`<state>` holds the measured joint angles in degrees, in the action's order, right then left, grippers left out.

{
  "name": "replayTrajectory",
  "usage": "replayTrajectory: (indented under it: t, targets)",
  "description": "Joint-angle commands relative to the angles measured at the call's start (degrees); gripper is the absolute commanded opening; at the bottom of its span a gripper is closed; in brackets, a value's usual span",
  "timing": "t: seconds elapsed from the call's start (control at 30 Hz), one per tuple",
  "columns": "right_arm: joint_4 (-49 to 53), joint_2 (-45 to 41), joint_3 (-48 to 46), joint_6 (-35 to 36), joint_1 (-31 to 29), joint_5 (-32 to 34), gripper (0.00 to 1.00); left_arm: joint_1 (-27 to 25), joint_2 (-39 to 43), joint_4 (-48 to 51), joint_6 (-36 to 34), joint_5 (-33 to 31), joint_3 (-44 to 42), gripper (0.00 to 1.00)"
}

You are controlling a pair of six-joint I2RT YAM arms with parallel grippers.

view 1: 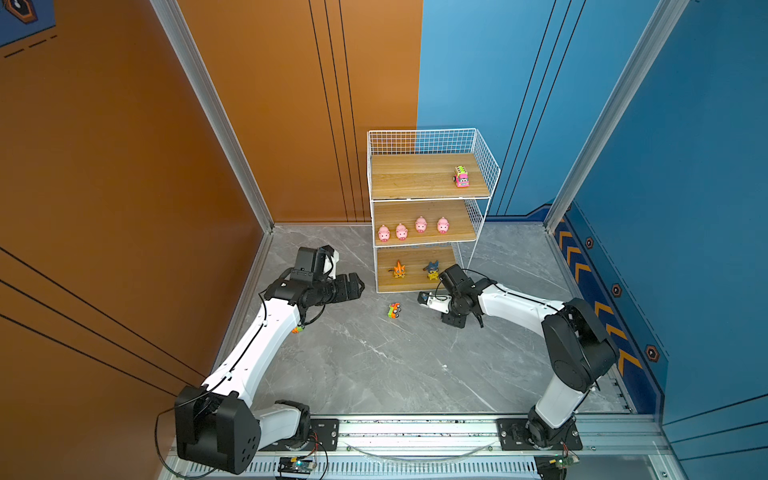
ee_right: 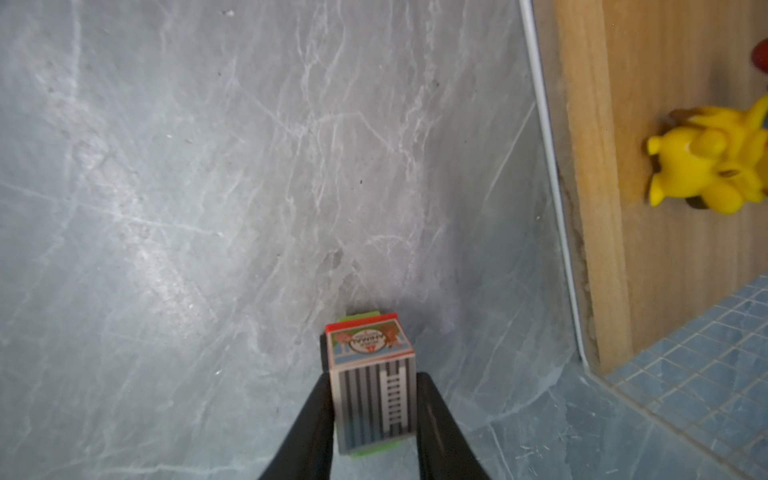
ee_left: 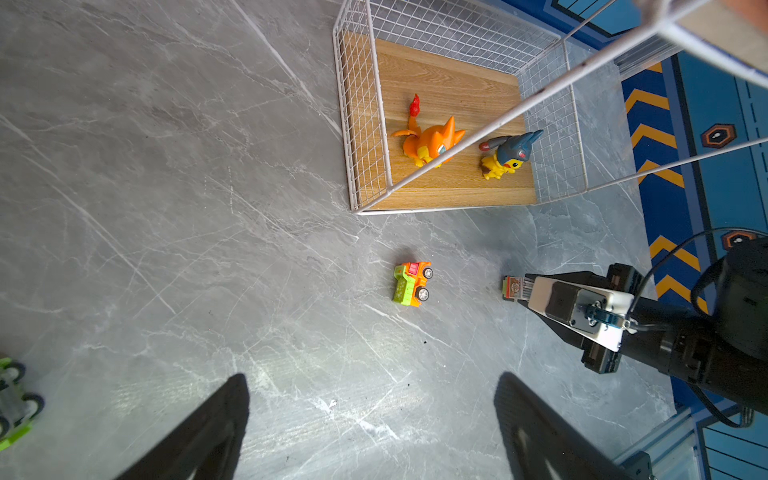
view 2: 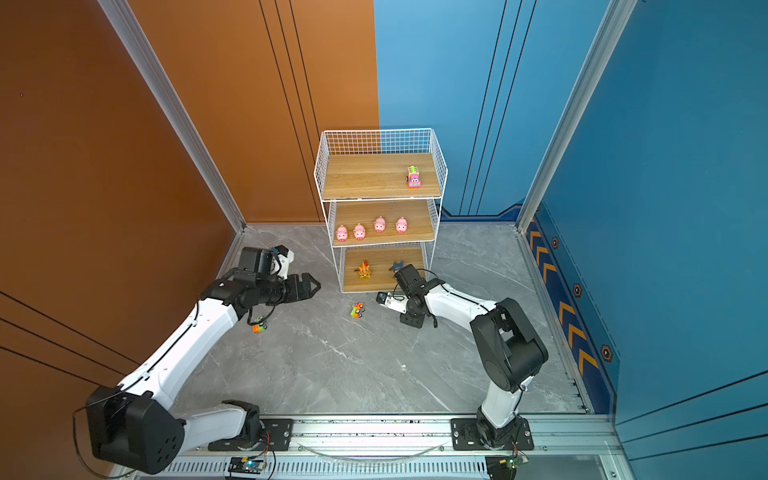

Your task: Place and organize the plastic toys onto the shelf

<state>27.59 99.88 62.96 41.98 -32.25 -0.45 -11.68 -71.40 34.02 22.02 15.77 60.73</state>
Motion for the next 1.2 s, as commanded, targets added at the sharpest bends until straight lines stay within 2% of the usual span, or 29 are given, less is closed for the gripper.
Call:
replayTrajectory:
  t: [0.0, 0.3, 0.63, 0.93, 1.17]
  targets:
    - [1.86, -0.74, 1.65, -2.84, -0.42, -0.96, 0.3, 0.34, -0.12, -0.29, -0.58, 1.35, -0.39, 0.93]
    - [5.14, -1.5, 3.06, -14.42, -2.76, -1.66, 0.32, 0.4, 0.03, -0.27, -0.49, 1.45, -0.35, 0.93]
    - [8.8, -0.04, 5.57, -32.73, -7.53, 4.68, 0.3, 0.32, 0.81, -0.27, -0.49, 1.3, -0.52, 0.93]
    - [7.62, 2.98, 7.28, -50.56, -13.64, 10.01, 0.31, 0.14, 1.69, -0.27, -0.49, 0.86, -0.61, 0.93]
    - [5.93, 7.27, 8.91, -60.7, -18.21, 14.63, 0.32, -0.12, 2.4, -0.27, -0.67, 0.65, -0.78, 0.93]
